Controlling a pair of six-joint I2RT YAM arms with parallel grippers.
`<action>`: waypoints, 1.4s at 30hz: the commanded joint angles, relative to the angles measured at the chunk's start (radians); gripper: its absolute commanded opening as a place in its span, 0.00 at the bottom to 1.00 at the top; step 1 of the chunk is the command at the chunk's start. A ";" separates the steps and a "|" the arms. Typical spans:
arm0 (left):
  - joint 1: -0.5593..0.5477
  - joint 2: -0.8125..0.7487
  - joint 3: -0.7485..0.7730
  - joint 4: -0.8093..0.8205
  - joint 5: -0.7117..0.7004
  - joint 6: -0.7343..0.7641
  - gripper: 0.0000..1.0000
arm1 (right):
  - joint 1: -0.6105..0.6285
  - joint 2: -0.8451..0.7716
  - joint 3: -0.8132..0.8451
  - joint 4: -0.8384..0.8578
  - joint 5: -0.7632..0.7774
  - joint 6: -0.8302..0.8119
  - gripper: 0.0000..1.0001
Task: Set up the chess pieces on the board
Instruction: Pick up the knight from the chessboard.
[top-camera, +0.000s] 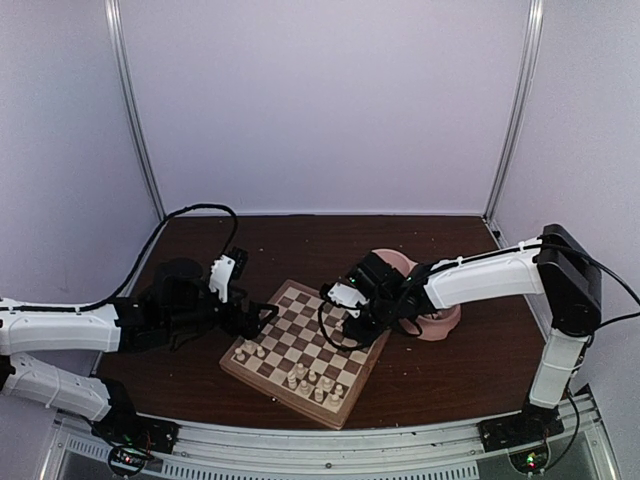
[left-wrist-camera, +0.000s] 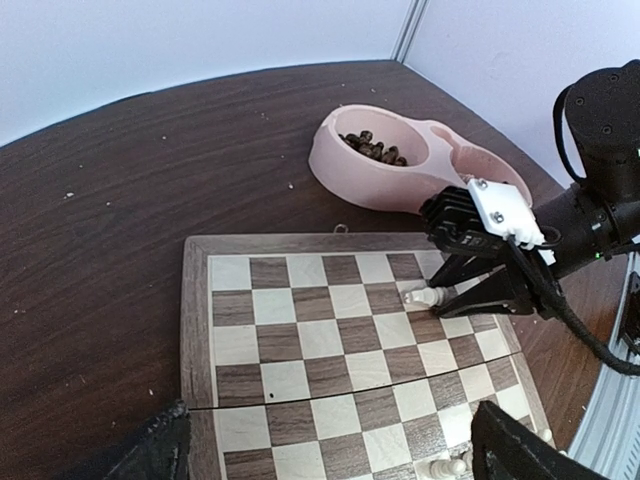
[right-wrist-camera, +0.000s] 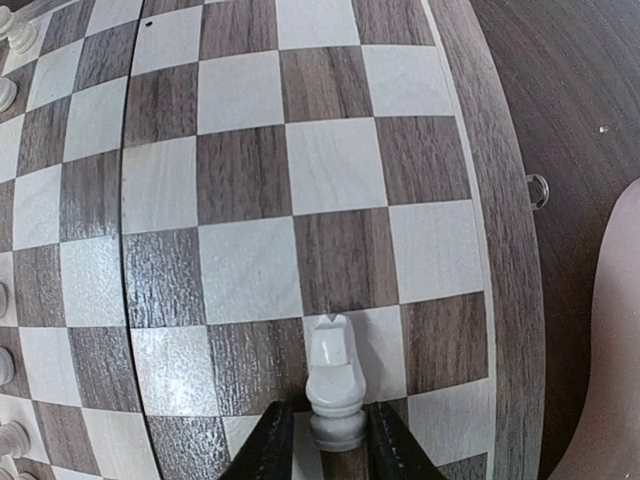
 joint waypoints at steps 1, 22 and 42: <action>-0.003 0.004 0.036 0.018 0.013 0.003 0.98 | 0.000 0.011 0.023 -0.018 -0.017 0.006 0.27; 0.016 0.069 0.066 0.081 0.250 -0.030 0.98 | 0.000 -0.157 -0.115 0.151 -0.104 0.038 0.14; 0.026 0.201 0.067 0.298 0.493 -0.146 0.91 | 0.035 -0.304 -0.265 0.404 -0.408 0.037 0.16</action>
